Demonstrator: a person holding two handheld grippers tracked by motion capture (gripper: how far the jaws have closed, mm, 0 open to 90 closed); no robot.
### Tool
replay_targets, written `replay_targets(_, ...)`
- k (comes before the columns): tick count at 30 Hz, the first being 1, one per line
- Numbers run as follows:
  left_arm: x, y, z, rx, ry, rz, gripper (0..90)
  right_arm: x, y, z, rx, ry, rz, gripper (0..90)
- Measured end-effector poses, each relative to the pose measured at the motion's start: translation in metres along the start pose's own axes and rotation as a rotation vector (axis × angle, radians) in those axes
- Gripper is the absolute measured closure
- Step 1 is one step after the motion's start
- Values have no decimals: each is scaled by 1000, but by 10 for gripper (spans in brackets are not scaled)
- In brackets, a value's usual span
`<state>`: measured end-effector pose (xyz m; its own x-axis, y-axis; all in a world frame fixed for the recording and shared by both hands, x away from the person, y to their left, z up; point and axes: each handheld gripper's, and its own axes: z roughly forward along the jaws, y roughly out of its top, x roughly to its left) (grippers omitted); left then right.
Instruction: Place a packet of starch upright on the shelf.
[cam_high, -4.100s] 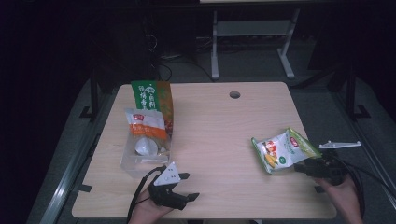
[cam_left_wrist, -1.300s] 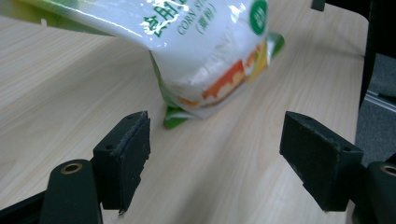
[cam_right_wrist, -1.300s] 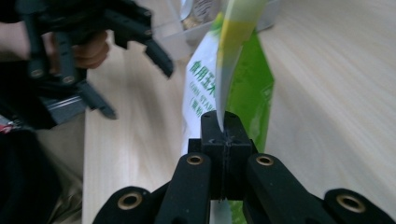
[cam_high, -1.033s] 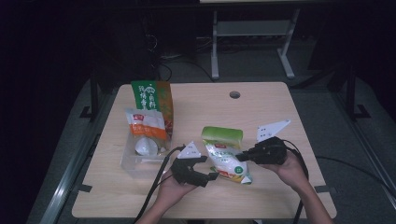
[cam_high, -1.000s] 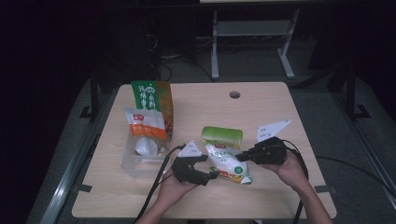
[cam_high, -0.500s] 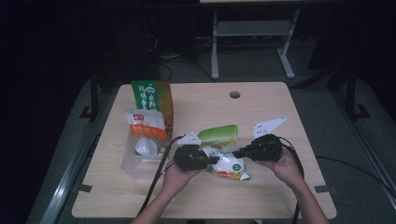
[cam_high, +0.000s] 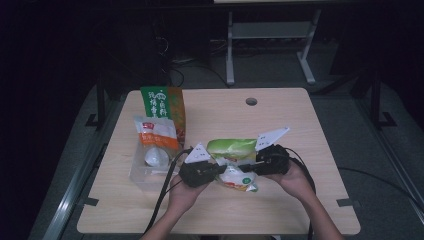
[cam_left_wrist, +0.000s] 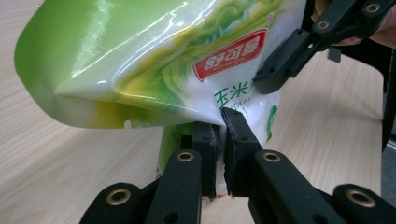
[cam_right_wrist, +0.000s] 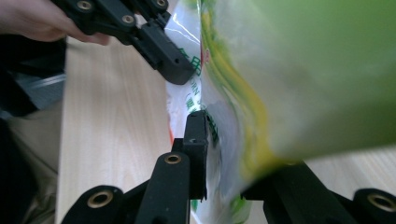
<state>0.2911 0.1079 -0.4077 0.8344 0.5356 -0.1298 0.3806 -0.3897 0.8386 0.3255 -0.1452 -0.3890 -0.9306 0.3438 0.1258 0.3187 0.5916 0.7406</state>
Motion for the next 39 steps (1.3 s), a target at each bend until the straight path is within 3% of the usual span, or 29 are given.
replay_targets(2,0,-2,-3,-3,-4,-6,806,0,1,2,7,-10,-5,802)
replay_targets(3,0,-3,-5,-3,-8,-6,775,0,2,2,-1,5,19,837)
replay_targets(6,-3,-6,-11,-7,1,0,716,-2,3,0,-7,-2,31,889)
replay_targets(13,-13,-14,-30,4,22,24,585,-2,5,-6,-22,-18,77,894)
replay_targets(18,-21,-23,-44,11,17,52,553,-1,12,-13,-21,-29,80,895)
replay_targets(23,-25,-32,-51,22,13,71,515,-1,24,-16,-1,-27,83,895)
replay_targets(29,-27,-45,-54,22,-14,43,484,-2,44,-14,11,-21,77,896)
replay_targets(39,-31,-58,-54,27,-40,58,445,1,83,-5,5,25,61,896)
